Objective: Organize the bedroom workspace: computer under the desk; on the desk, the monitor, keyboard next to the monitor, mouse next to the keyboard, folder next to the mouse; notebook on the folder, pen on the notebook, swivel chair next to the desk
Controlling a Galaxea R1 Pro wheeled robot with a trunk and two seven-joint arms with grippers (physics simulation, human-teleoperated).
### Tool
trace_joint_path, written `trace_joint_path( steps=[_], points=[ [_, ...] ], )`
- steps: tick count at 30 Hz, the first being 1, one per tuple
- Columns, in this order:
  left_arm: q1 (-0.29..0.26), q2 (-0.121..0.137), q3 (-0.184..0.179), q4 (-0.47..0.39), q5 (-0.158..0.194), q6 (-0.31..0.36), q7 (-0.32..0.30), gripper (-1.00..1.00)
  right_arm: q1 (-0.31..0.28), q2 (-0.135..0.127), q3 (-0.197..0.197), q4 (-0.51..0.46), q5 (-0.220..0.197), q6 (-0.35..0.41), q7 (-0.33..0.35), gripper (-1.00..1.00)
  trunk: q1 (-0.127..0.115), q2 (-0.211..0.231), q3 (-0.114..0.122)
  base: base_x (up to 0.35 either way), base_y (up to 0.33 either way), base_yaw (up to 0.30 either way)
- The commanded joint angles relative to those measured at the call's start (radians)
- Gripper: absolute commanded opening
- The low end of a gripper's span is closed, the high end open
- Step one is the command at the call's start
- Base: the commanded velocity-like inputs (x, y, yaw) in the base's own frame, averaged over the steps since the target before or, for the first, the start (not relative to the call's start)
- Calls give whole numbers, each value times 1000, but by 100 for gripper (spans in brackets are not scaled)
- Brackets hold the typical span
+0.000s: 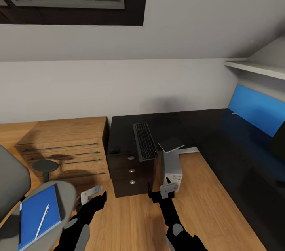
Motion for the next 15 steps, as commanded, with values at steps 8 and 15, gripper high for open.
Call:
trace_joint_path(
  steps=[8, 15],
  points=[
    [-1, -2, 23, -16, 26, 7, 8, 100, -6, -23, -100, -13, -636, 285, 348, 100, 31, -58, -27, 0, 0, 0],
    [-1, -3, 25, -17, 26, 7, 8, 100, -11, -186, -107, -54, -1299, 717, 600, 100, 58, -107, -49, 0, 0, 0]
  ],
)
